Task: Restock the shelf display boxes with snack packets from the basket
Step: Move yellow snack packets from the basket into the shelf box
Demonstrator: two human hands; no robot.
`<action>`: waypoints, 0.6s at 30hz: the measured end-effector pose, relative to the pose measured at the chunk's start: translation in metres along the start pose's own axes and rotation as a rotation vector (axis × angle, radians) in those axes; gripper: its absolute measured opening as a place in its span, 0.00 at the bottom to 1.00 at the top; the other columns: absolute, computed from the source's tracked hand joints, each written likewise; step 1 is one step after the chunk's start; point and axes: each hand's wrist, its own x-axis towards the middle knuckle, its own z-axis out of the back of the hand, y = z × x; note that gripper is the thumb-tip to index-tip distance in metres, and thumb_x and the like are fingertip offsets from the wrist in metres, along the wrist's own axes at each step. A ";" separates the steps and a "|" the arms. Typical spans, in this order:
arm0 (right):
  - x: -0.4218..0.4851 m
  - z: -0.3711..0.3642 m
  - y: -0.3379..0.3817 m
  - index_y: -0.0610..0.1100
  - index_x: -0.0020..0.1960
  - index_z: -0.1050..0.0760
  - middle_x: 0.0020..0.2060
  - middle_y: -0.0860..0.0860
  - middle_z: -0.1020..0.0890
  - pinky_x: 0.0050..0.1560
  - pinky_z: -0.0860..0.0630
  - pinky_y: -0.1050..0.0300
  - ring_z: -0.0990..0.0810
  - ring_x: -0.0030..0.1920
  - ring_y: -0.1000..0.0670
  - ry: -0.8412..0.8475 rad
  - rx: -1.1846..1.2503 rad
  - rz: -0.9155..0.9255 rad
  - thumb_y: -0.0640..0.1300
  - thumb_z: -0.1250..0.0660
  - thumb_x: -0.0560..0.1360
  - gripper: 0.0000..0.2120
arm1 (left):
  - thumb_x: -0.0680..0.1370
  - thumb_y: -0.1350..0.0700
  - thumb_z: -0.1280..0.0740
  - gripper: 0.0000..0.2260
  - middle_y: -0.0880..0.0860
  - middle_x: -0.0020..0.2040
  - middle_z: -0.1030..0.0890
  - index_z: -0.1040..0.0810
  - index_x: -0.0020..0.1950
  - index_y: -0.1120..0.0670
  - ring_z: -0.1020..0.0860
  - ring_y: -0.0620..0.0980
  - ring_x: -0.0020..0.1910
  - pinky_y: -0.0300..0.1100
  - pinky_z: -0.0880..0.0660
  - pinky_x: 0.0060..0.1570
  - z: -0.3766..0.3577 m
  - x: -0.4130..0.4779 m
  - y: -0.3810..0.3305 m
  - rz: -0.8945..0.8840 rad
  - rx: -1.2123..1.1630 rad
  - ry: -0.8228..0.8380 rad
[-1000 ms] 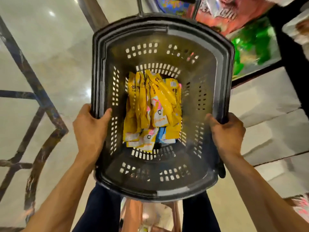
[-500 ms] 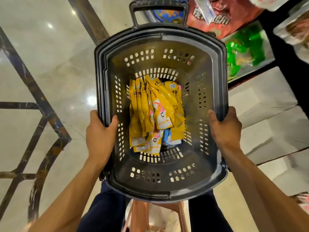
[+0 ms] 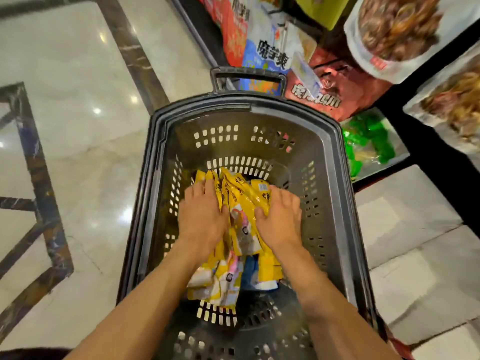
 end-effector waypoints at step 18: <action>-0.024 -0.035 -0.043 0.45 0.78 0.48 0.76 0.45 0.42 0.69 0.34 0.47 0.39 0.73 0.43 0.178 0.123 0.024 0.50 0.35 0.77 0.36 | 0.71 0.48 0.25 0.34 0.56 0.69 0.29 0.35 0.74 0.51 0.29 0.58 0.69 0.54 0.32 0.69 -0.055 -0.018 0.036 0.304 -0.329 0.286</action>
